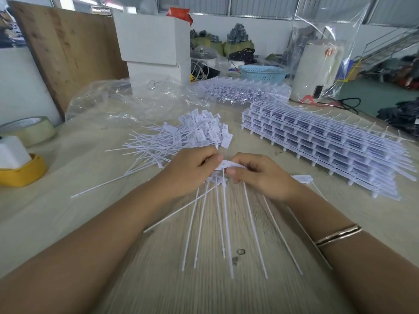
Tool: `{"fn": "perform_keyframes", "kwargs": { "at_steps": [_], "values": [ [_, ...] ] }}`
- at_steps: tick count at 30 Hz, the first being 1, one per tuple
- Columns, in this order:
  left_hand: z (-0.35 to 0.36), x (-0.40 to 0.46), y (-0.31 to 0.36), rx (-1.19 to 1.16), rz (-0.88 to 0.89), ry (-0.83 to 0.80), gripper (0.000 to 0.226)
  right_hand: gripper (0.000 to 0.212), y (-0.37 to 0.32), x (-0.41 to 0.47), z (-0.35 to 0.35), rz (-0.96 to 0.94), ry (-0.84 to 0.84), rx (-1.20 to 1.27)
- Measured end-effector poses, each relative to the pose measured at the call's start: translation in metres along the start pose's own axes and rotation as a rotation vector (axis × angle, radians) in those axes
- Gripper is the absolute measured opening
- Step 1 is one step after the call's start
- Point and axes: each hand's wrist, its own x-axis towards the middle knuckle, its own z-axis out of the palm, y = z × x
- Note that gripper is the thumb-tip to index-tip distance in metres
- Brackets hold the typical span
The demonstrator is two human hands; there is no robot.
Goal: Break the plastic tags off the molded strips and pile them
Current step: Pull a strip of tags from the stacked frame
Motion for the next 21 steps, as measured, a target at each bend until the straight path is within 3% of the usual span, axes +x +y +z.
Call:
{"fn": "perform_keyframes", "kwargs": {
  "at_steps": [4, 11, 16, 19, 21],
  "values": [
    [0.000, 0.002, 0.002, -0.095, -0.074, -0.030, 0.031, 0.013, 0.003, 0.002, 0.006, -0.062, 0.043, 0.015],
    [0.003, 0.003, 0.008, -0.467, -0.226, 0.012, 0.036, 0.009, 0.002, 0.007, 0.014, -0.240, 0.288, -0.001],
    [0.005, 0.004, 0.014, -0.594, -0.243, 0.047, 0.038, 0.020, 0.003, 0.008, 0.017, -0.258, 0.295, 0.217],
    [0.005, 0.001, 0.019, -0.659, -0.248, 0.020, 0.041, 0.010, 0.001, 0.006, 0.015, -0.271, 0.238, 0.287],
    [0.005, -0.001, 0.021, -0.686, -0.260, 0.002, 0.041, 0.024, 0.000, 0.004, 0.014, -0.302, 0.187, 0.304]
  ]
}}
